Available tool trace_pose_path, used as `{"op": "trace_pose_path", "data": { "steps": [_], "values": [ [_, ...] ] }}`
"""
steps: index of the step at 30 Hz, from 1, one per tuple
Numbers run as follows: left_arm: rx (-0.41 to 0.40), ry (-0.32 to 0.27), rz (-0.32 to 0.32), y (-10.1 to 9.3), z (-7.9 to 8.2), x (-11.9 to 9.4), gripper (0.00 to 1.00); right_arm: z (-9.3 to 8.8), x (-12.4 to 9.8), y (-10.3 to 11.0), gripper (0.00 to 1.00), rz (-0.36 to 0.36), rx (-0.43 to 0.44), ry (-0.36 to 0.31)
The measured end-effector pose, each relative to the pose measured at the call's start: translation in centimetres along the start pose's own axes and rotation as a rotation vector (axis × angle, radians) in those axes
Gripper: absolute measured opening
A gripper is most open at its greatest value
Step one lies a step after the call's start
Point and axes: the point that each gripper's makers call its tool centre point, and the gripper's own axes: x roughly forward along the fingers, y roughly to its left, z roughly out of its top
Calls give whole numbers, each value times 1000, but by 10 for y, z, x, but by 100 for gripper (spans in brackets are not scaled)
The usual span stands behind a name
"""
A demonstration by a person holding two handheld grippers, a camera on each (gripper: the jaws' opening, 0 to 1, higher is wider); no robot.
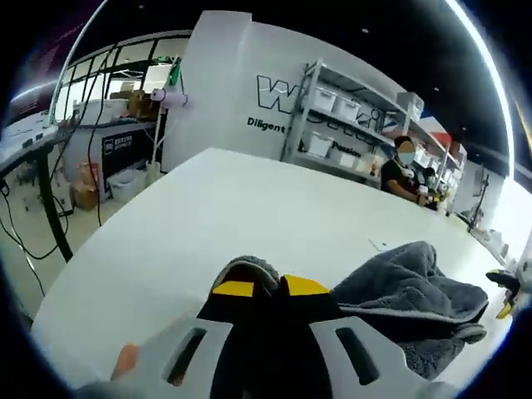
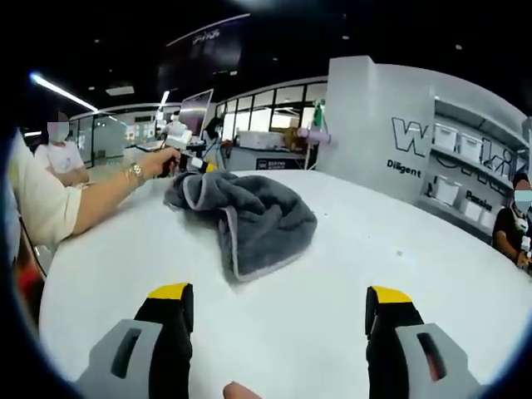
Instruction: Fold the towel on the table until its edges align and the towel forms a compact rectangular stack.
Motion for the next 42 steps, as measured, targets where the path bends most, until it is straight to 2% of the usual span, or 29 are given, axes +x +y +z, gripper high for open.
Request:
{"op": "trace_pose_path", "data": {
  "steps": [10, 17, 25, 27, 28, 33, 36, 38, 40, 42],
  "values": [
    [25, 41, 21, 6, -12, 8, 11, -2, 1, 1, 86, 7, -6, 11],
    [50, 64, -1, -4, -3, -4, 20, -2, 1, 0, 86, 7, -11, 14],
    [142, 64, -33, -30, 25, -25, 33, -2, 2, 3, 86, 15, -20, 18],
    [165, 86, -32, -37, 25, -34, 34, -2, 2, 4, 86, 18, -22, 19],
    [170, 93, -36, -35, 29, -36, 35, -2, 2, 5, 86, 19, -24, 20],
    [172, 131, -83, -43, 25, -51, 43, -1, 2, 9, 86, 29, -33, 17],
    [198, 157, -72, -36, 29, -55, 47, -1, 3, 10, 86, 32, -39, 21],
    [256, 194, -61, -31, 24, -60, 48, -2, 3, 11, 86, 34, -40, 25],
    [265, 233, -48, -28, 17, -66, 50, -3, 4, 11, 86, 37, -39, 26],
    [279, 243, -35, -22, 20, -71, 53, -3, 4, 12, 86, 41, -38, 27]
  ]
}}
